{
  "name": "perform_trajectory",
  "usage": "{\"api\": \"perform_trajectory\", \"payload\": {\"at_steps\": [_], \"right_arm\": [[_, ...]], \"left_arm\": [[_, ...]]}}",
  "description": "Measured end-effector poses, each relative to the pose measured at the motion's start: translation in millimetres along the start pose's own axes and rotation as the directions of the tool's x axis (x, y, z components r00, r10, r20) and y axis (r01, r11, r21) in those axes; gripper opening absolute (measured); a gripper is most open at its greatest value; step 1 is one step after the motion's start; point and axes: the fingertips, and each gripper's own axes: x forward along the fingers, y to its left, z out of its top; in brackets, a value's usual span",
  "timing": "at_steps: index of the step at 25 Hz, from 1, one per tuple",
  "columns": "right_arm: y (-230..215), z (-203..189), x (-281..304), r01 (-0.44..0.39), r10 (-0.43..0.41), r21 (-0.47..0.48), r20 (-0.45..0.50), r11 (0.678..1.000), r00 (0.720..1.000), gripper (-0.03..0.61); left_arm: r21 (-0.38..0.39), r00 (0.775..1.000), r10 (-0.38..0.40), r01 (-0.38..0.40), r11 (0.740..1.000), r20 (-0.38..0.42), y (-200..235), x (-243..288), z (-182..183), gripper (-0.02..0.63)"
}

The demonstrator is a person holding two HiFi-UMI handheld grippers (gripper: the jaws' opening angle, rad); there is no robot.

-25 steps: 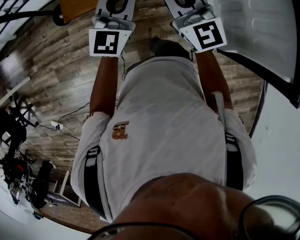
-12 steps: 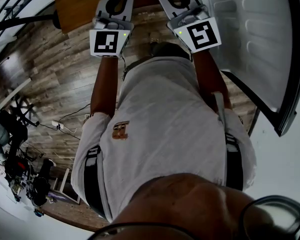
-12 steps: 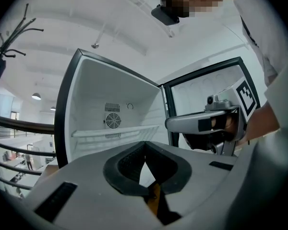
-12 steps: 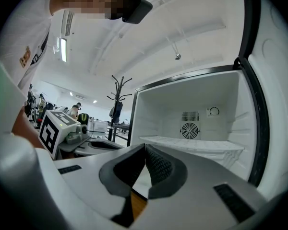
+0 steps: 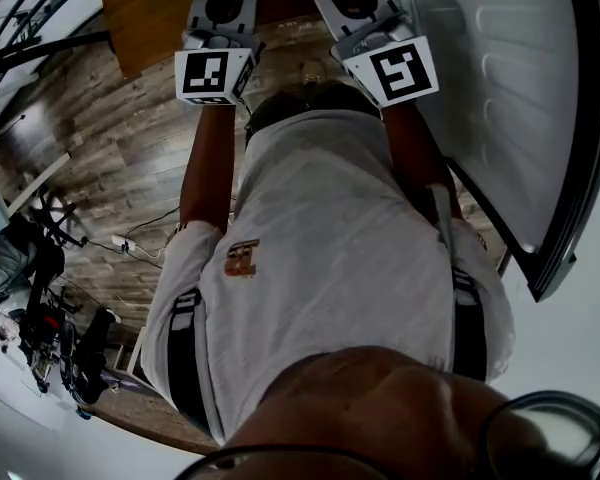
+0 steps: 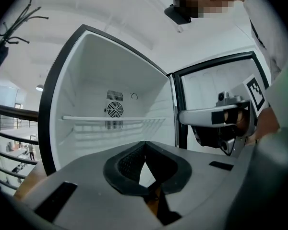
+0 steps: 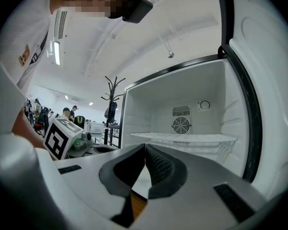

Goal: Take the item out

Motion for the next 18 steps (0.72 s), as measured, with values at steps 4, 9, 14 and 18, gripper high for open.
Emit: {"api": "perform_trajectory", "payload": {"at_steps": [4, 9, 14, 18], "right_arm": [[-2, -6, -2, 0.002, -0.002, 0.006, -0.010, 1.000, 1.000, 0.034], [-1, -5, -2, 0.008, -0.008, 0.006, -0.020, 1.000, 1.000, 0.034], [-1, -2, -4, 0.021, -0.021, 0.004, -0.033, 1.000, 0.999, 0.034], [-2, -6, -6, 0.035, -0.034, 0.005, -0.043, 0.999, 0.998, 0.034]], "left_arm": [[0.110, 0.999, 0.004, 0.001, 0.994, -0.048, -3, 9, -16, 0.019], [0.273, 0.987, -0.006, 0.049, 0.961, -0.159, 4, 22, -38, 0.020], [0.393, 0.964, -0.023, 0.130, 0.910, -0.266, 5, 37, -56, 0.021], [0.455, 0.944, -0.035, 0.191, 0.870, -0.329, 2, 46, -74, 0.021]]}}
